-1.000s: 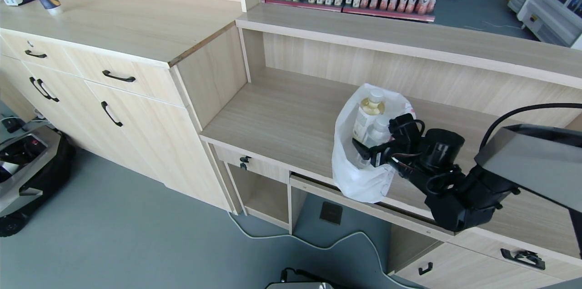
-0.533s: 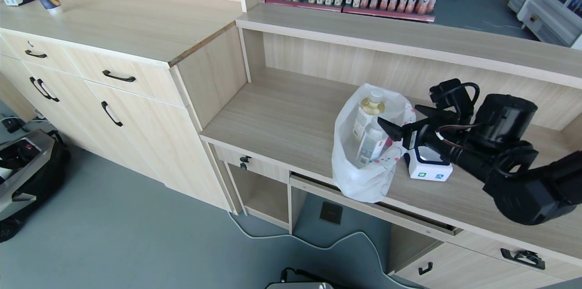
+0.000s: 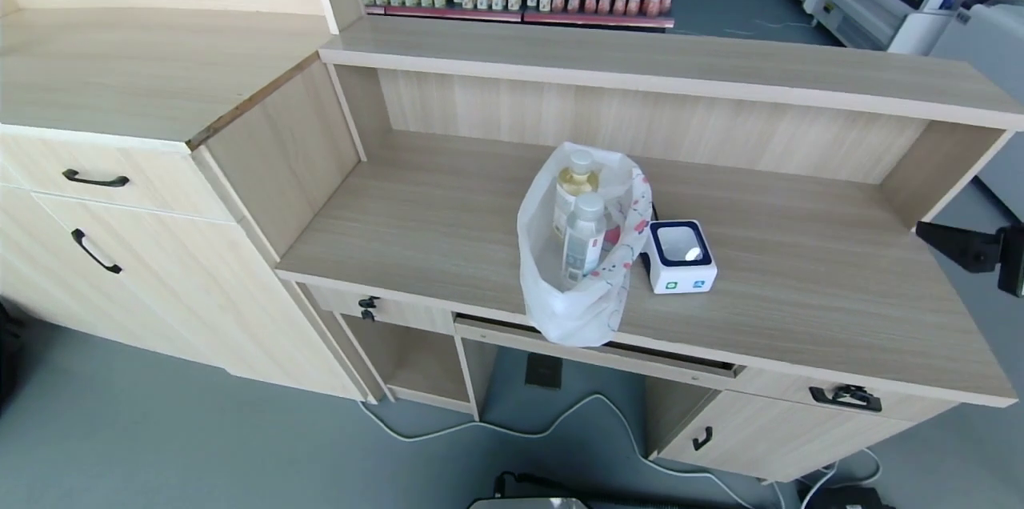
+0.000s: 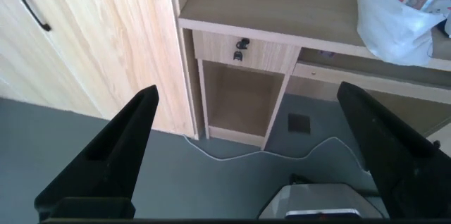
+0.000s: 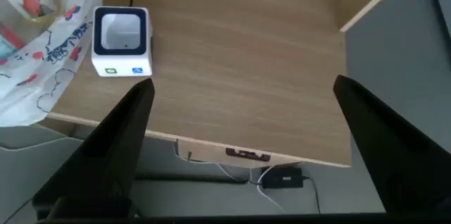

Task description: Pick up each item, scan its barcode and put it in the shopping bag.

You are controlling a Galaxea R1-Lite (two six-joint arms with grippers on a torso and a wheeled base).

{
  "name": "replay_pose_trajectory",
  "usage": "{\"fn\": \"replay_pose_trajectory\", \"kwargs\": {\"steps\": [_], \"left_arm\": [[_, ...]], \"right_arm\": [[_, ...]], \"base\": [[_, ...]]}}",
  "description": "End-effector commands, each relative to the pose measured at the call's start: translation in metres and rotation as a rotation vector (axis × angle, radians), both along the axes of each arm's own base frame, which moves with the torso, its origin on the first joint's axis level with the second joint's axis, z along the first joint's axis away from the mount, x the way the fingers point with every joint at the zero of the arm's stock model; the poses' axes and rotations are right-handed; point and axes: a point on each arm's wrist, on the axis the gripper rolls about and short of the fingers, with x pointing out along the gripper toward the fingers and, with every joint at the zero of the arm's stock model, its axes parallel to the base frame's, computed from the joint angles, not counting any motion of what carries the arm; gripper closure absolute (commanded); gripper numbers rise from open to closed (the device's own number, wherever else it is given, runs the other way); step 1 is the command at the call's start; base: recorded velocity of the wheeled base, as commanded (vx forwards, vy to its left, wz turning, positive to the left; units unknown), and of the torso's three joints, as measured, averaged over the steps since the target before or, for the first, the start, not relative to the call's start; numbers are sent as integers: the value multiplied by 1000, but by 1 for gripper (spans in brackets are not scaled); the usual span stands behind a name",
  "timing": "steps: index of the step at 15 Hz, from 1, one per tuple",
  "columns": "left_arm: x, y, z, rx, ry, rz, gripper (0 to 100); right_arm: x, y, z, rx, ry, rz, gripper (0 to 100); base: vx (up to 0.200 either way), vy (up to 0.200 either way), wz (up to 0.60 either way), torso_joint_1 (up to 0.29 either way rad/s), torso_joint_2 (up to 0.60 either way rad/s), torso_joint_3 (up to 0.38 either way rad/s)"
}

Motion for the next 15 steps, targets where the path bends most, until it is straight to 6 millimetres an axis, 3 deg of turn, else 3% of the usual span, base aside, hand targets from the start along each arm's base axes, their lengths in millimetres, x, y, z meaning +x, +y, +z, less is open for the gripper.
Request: {"fn": "replay_pose_trajectory", "kwargs": {"steps": [1,4,8,15], "left_arm": [[0,0,0,1,-1,0,0],[0,0,0,1,-2,0,0],[0,0,0,-1,-1,-1,0],[0,0,0,-1,-1,-1,0]], "right_arm": [[-27,-2,18,52,-111,-112,0],[-38,-3,10,82,-121,-157,0],[-74,3,-27,120,-95,-133,0],[-153,18,-134,140,-131,11,0]], "base": [[0,0,-600,-2,-7,2],[0,0,-600,9,2,1],[0,0,0,0,0,0],[0,0,0,0,0,0]]}}
